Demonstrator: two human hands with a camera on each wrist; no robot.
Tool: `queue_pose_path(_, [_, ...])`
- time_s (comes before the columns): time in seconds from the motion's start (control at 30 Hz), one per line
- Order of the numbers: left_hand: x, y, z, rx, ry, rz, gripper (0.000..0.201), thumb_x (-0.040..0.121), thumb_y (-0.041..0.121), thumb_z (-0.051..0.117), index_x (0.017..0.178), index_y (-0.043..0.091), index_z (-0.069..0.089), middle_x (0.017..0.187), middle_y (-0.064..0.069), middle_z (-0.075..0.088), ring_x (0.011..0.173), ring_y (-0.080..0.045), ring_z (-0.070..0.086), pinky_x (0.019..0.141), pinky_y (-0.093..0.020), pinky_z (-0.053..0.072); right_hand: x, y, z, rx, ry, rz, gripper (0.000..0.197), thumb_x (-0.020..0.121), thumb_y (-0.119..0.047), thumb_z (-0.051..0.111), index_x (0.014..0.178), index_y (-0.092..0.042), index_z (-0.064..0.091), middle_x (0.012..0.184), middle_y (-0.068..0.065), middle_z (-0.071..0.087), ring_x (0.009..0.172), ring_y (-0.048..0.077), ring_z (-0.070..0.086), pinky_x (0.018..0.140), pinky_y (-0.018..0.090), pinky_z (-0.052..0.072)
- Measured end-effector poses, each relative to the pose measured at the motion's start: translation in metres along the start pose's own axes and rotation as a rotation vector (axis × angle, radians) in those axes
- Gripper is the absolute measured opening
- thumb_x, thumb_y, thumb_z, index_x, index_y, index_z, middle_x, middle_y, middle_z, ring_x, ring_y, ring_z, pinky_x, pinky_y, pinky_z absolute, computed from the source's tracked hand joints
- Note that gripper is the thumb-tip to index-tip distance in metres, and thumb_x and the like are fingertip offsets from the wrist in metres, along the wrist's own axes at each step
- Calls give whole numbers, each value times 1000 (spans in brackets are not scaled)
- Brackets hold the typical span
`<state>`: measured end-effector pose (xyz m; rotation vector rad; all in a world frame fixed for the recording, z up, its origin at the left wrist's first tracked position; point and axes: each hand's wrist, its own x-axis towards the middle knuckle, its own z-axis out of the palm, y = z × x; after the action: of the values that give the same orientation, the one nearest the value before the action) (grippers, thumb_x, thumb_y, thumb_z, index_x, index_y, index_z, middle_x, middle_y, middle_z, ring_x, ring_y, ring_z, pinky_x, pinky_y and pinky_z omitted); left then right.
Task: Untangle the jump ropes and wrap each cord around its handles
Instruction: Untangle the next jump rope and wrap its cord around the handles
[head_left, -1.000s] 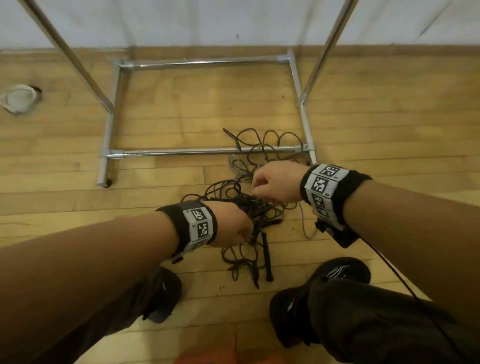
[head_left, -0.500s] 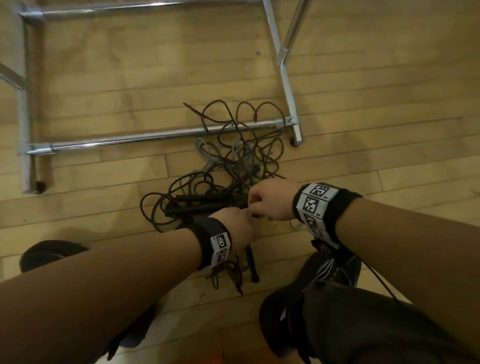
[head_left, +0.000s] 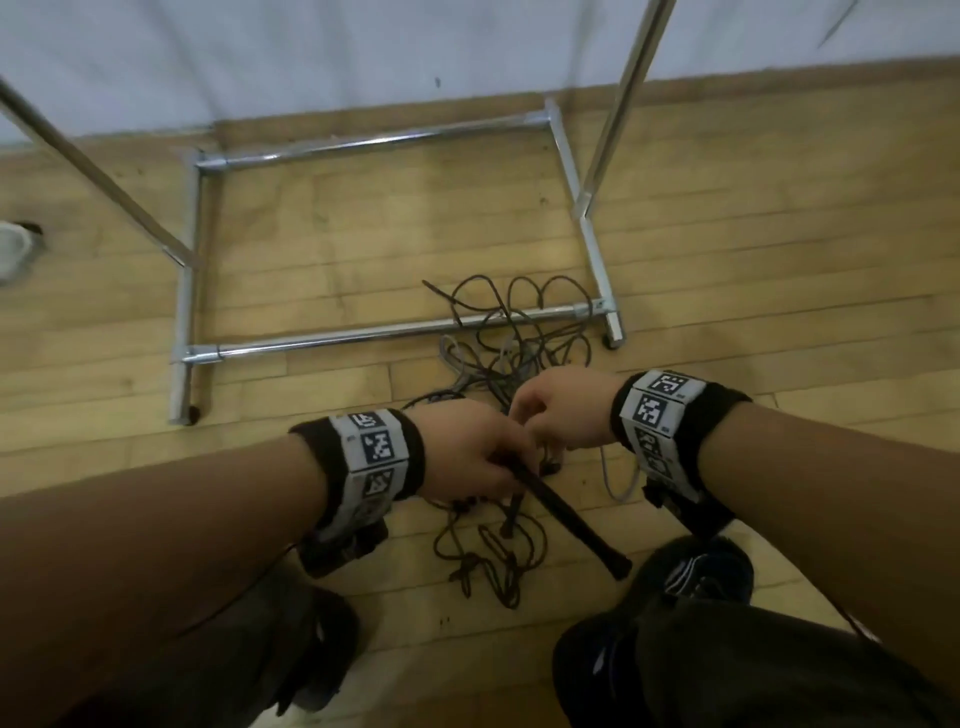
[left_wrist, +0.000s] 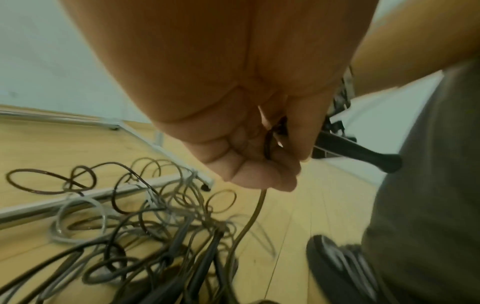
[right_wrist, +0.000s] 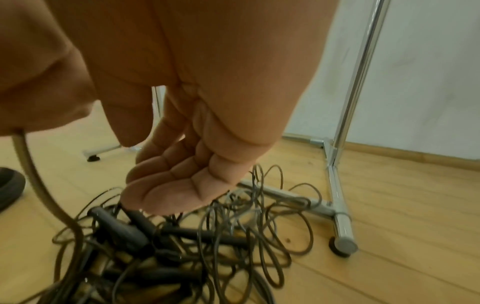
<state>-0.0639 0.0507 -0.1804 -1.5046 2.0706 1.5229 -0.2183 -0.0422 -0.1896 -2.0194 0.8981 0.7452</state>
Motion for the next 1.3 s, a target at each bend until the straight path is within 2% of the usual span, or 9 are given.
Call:
queue_pose_path(0.1, [-44, 14, -25, -235, 132, 23, 22, 97, 29, 73, 93, 51, 71, 90, 17, 73, 83, -4, 69, 83, -36, 58, -28, -28, -17, -5, -1, -54, 11, 96, -27, 63, 95, -35, 71, 92, -4, 73, 86, 17, 71, 73, 35, 61])
queue_pose_path(0.3, [-126, 55, -73, -781, 367, 298, 15, 83, 11, 55, 84, 2, 67, 69, -10, 70, 61, -16, 67, 56, -17, 51, -87, -86, -53, 2, 18, -202, 11, 86, -44, 70, 90, -37, 76, 99, -7, 75, 99, 15, 67, 93, 37, 52])
queue_pose_path(0.43, [-180, 82, -104, -689, 555, 381, 41, 91, 46, 67, 66, 15, 60, 69, -13, 56, 63, -22, 53, 66, -27, 47, -125, -115, -69, 27, 49, -215, 25, 98, -53, 56, 100, -42, 78, 106, -17, 75, 92, -1, 67, 89, 35, 53])
queue_pose_path(0.63, [-239, 88, -131, -396, 884, 163, 38, 80, 19, 87, 99, 40, 61, 118, 5, 72, 78, -23, 78, 80, -48, 63, -171, -152, -96, 264, 316, -240, 53, 108, -42, 42, 76, -8, 67, 74, 5, 75, 95, 23, 76, 92, 38, 54])
queue_pose_path(0.73, [-253, 72, -124, -472, 828, 78, 38, 90, 14, 81, 116, 33, 60, 105, -4, 79, 83, -31, 77, 77, -46, 64, -194, -171, -106, 266, 457, -252, 50, 107, -37, 47, 62, -16, 54, 53, 1, 58, 80, 19, 78, 85, 30, 43])
queue_pose_path(0.8, [-254, 60, -115, -388, 769, -5, 8, 96, 30, 76, 103, 30, 71, 94, -3, 81, 87, -28, 78, 89, -53, 63, -204, -181, -110, 247, 522, -281, 46, 104, -33, 52, 61, -18, 50, 49, -1, 51, 71, 19, 77, 81, 33, 47])
queue_pose_path(0.9, [-254, 52, -106, -313, 728, -93, 29, 98, 55, 66, 78, 36, 75, 77, 4, 77, 82, -20, 78, 95, -52, 61, -216, -184, -111, 321, 585, -367, 37, 102, -29, 56, 69, -13, 53, 50, -2, 48, 54, 20, 64, 77, 39, 62])
queue_pose_path(1.13, [-248, 93, -103, -891, 918, 250, 27, 102, 31, 59, 81, 15, 67, 87, -14, 72, 87, -38, 76, 80, -47, 64, -224, -168, -107, 446, 640, -466, 29, 103, -28, 57, 83, -8, 57, 54, -3, 41, 51, 17, 48, 73, 38, 64])
queue_pose_path(1.3, [-266, 145, -123, -1171, 996, 392, 39, 105, 25, 53, 66, 20, 52, 61, 2, 39, 51, -18, 47, 62, -38, 58, -215, -139, -99, 551, 565, -569, 31, 105, -31, 53, 81, -12, 57, 59, -1, 48, 58, 18, 56, 69, 26, 60])
